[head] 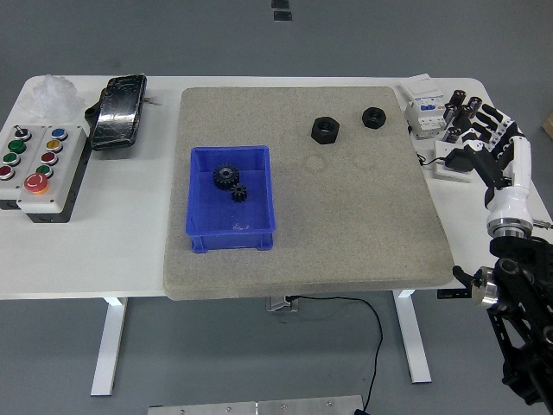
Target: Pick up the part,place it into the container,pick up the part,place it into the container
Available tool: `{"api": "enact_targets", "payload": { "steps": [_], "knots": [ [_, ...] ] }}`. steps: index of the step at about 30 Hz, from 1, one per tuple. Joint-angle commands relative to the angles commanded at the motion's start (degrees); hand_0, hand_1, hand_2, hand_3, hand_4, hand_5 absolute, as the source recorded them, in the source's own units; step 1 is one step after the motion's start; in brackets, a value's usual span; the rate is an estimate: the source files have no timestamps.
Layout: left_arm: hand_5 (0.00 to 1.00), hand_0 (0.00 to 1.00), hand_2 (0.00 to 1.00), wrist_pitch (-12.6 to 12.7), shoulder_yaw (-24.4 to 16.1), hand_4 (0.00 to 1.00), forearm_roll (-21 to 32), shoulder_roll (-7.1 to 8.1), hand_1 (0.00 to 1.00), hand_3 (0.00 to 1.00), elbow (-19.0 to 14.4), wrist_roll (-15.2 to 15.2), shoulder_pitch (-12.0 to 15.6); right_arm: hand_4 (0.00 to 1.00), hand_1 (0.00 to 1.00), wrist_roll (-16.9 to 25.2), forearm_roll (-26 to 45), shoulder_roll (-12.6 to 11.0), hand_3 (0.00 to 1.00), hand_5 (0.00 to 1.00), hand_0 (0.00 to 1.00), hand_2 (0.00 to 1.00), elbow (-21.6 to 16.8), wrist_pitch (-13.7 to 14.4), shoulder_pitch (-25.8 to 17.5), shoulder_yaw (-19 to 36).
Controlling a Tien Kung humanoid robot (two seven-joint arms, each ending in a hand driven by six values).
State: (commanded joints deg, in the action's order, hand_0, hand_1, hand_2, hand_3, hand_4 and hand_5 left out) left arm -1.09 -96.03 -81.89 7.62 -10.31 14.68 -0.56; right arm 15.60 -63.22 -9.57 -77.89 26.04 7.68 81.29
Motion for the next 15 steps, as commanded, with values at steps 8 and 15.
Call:
{"api": "enact_targets", "payload": {
  "steps": [8, 15],
  "knots": [
    [0.406, 0.617, 0.550, 0.00, 0.15, 0.624, 0.63, 0.00, 0.507, 0.639, 0.00, -0.29, 0.29, 0.787, 0.753, 0.68, 1.51, 0.16, 0.730, 0.363, 0.659, 0.759, -0.29, -0.03, -0.76, 1.49],
    [0.405, 0.617, 0.550, 0.05, 0.48, 0.626, 1.50, 0.25, 0.505, 0.639, 0.00, -0.66, 0.07, 0.800, 0.750, 0.33, 0.96, 0.52, 0.731, 0.369, 0.659, 0.758, -0.95, -0.05, -0.95, 2.25]
  ]
}}
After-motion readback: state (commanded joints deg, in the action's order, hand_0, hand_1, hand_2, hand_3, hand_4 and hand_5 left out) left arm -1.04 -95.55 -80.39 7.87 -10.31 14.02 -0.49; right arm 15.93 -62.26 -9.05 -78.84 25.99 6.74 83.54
